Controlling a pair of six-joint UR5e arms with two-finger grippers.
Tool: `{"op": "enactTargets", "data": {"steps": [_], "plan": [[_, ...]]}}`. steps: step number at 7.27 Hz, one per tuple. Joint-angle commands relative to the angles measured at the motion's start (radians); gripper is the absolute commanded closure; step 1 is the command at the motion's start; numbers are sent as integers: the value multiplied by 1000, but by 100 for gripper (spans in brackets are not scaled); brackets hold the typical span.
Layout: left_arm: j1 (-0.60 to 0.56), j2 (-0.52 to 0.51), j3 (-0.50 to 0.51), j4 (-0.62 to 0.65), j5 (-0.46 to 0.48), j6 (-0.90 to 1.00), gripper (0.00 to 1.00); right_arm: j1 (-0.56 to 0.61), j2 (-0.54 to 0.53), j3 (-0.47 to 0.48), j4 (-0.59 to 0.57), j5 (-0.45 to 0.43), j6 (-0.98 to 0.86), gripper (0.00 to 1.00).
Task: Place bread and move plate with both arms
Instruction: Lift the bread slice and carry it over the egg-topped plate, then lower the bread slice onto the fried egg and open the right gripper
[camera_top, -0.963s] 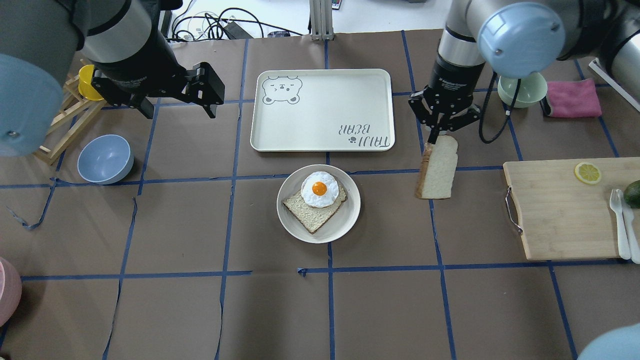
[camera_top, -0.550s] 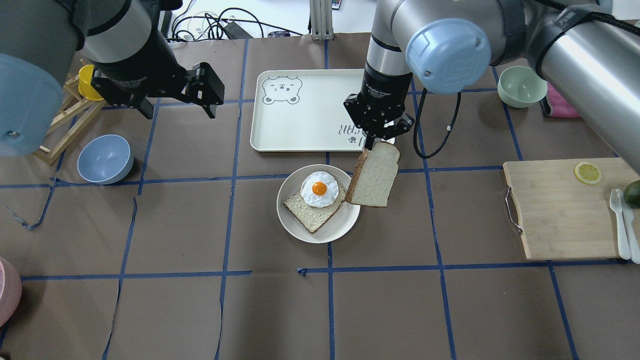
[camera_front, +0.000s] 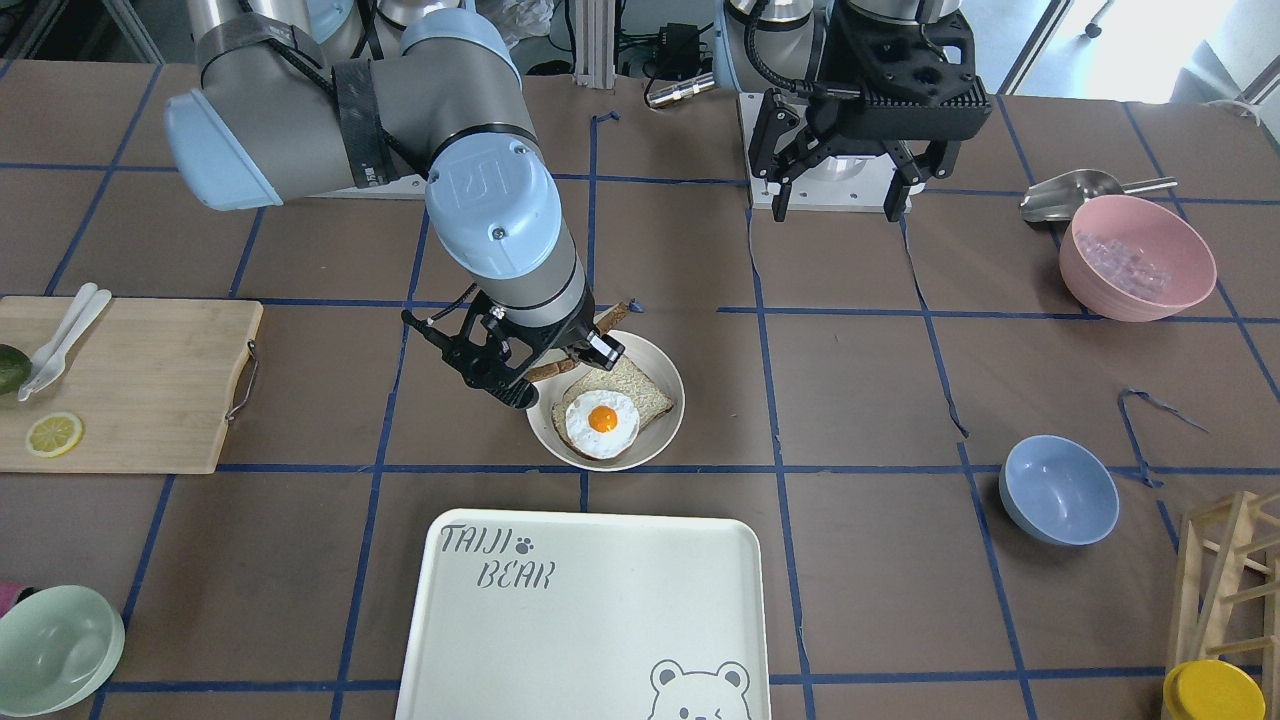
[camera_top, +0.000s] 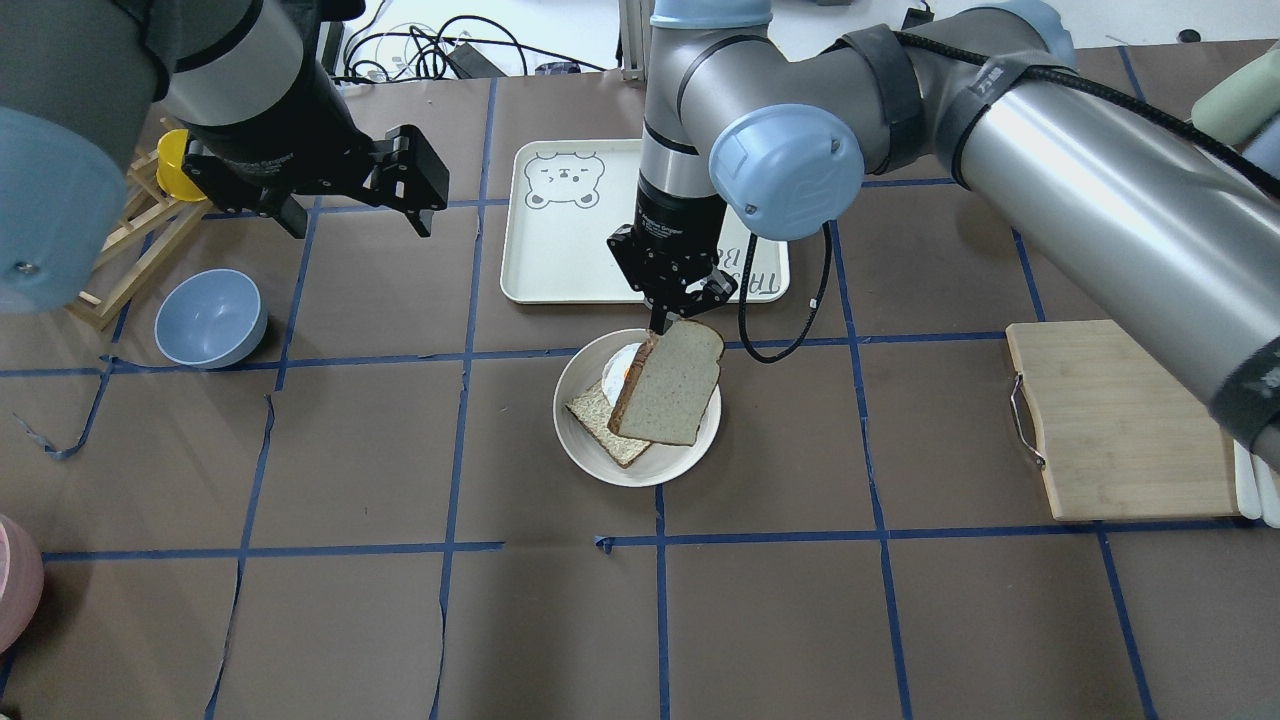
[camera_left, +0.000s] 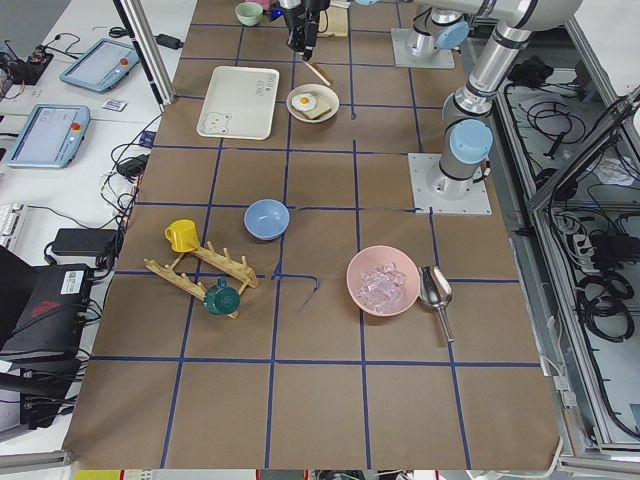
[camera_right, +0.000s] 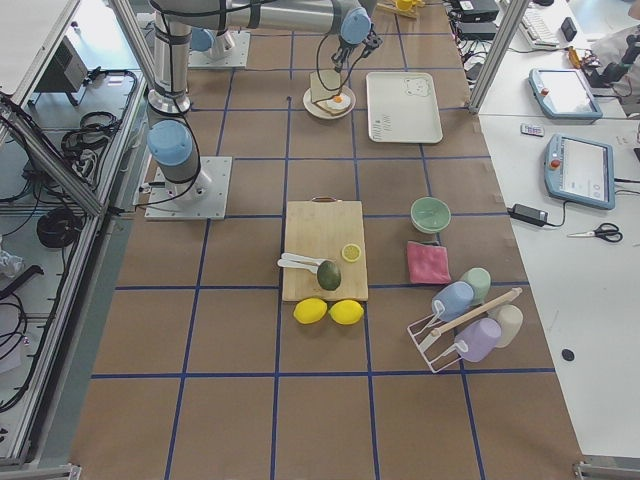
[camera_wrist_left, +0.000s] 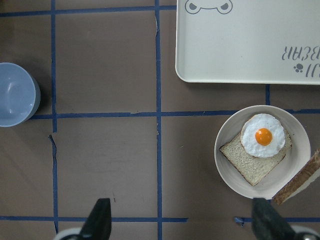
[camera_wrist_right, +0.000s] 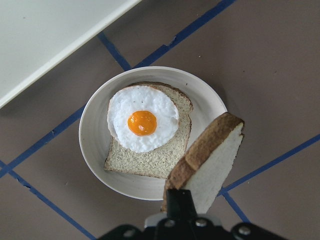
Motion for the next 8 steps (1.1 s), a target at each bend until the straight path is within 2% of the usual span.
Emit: {"op": "enactTargets", "data": {"steps": [1,5,7,8], "plan": [[0,0,0,0,0,0,0,7,31,0,-9,2,15,100],[0,0,0,0,0,0,0,7,103,0,-84,5,27,100],[0,0,0,0,0,0,0,8,116,-4,-110,94,49,100],[0,0,0,0,0,0,0,8,119,-3,-136,96,49,100]]}}
